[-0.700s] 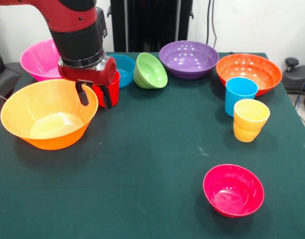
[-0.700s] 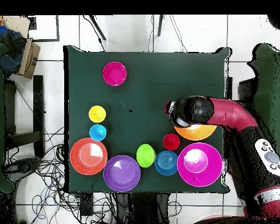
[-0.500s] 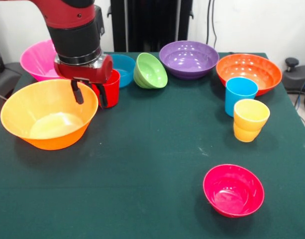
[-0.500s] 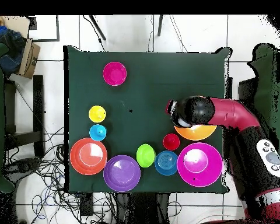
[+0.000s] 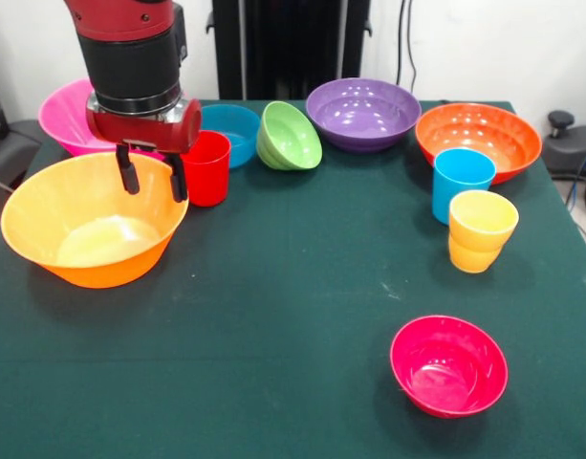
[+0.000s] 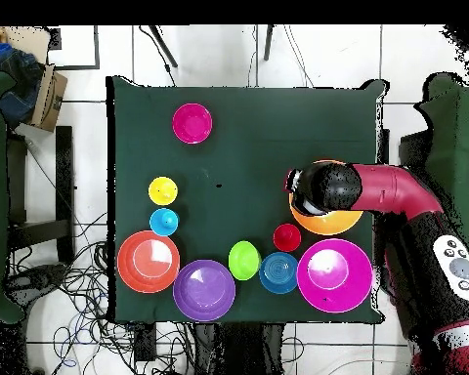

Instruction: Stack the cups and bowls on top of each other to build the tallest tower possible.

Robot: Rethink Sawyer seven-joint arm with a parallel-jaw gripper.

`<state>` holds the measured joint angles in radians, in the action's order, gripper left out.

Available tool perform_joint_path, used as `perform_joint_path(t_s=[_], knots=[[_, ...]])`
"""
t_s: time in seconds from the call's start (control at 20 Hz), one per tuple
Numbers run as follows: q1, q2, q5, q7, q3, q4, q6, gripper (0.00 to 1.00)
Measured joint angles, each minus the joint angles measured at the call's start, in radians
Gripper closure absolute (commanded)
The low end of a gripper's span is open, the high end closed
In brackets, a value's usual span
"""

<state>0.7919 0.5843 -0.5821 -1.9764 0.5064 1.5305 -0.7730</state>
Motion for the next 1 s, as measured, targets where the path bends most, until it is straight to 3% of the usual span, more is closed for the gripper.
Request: perform_joint_path(t_s=[1.0], knots=[[0.009, 0.014, -0.065, 0.0, 0.0, 0.007, 0.0, 0.0]])
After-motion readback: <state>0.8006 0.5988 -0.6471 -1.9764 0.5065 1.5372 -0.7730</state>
